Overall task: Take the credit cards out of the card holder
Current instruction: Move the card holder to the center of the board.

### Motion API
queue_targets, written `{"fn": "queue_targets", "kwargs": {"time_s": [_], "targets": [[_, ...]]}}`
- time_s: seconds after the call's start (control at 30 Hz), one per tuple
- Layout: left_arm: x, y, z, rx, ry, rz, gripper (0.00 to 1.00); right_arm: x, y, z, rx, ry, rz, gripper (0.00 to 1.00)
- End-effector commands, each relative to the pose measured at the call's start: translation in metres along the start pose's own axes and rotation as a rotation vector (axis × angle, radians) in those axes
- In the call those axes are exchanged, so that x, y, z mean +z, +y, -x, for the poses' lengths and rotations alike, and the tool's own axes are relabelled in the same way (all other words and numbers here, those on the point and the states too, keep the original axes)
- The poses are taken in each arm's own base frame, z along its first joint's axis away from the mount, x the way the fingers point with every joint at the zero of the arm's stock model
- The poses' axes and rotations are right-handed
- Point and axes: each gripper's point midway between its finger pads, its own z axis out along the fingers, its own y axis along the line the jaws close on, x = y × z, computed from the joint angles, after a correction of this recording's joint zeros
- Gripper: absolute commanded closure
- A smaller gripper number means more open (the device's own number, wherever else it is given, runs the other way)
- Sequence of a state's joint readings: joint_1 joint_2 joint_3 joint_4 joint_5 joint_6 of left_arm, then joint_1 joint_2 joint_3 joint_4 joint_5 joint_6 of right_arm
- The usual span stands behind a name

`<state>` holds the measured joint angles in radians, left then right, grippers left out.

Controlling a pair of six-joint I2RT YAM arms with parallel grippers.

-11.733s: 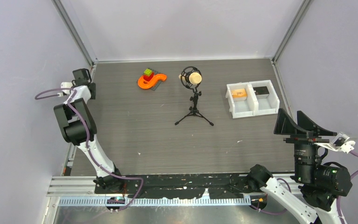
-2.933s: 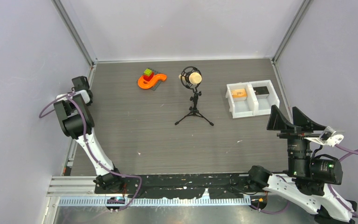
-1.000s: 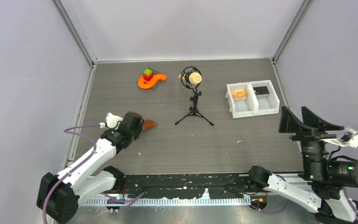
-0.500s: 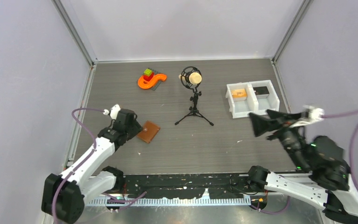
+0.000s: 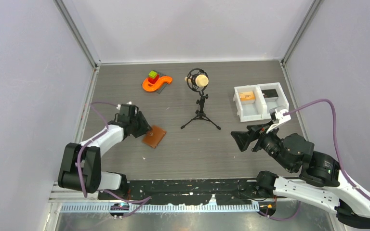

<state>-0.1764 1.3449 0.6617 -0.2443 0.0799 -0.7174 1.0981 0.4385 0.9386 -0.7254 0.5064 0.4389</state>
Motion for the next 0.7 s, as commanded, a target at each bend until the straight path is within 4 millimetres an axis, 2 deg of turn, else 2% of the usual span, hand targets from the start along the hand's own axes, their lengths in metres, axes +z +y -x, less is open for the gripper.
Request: {"fn": "queue_targets", "kwargs": {"time_s": [0.0, 0.07, 0.13, 0.2, 0.3, 0.37, 0.47, 0.57, 0.67], "targets": [[0.008, -0.016, -0.031, 0.005, 0.09, -0.147, 0.58, -0.008, 0.003, 0.014, 0.033, -0.04, 0.024, 0.17], [0.007, -0.023, -0.051, 0.002, 0.169, -0.188, 0.6, -0.012, -0.003, 0.018, 0.023, -0.066, 0.007, 0.17], [0.001, -0.029, -0.079, -0.002, 0.22, -0.223, 0.63, -0.014, -0.016, 0.02, 0.015, -0.086, -0.054, 0.18], [-0.016, -0.04, -0.107, 0.004, 0.218, -0.28, 0.63, -0.012, -0.025, 0.018, 0.002, -0.093, -0.099, 0.19], [-0.04, -0.054, -0.139, 0.008, 0.204, -0.354, 0.62, -0.007, -0.018, 0.012, 0.002, -0.071, -0.072, 0.23], [-0.052, -0.057, -0.142, 0.001, 0.178, -0.384, 0.61, -0.002, -0.013, 0.003, -0.003, -0.037, -0.056, 0.24], [-0.066, -0.053, -0.127, 0.015, 0.098, -0.378, 0.56, 0.014, -0.006, -0.017, 0.009, 0.022, -0.055, 0.25], [-0.077, -0.042, -0.111, 0.06, 0.024, -0.314, 0.51, 0.032, 0.012, -0.047, 0.005, 0.127, -0.001, 0.25], [-0.082, -0.041, -0.109, 0.122, 0.009, -0.319, 0.51, 0.049, 0.031, -0.076, -0.009, 0.238, 0.052, 0.28]]}}
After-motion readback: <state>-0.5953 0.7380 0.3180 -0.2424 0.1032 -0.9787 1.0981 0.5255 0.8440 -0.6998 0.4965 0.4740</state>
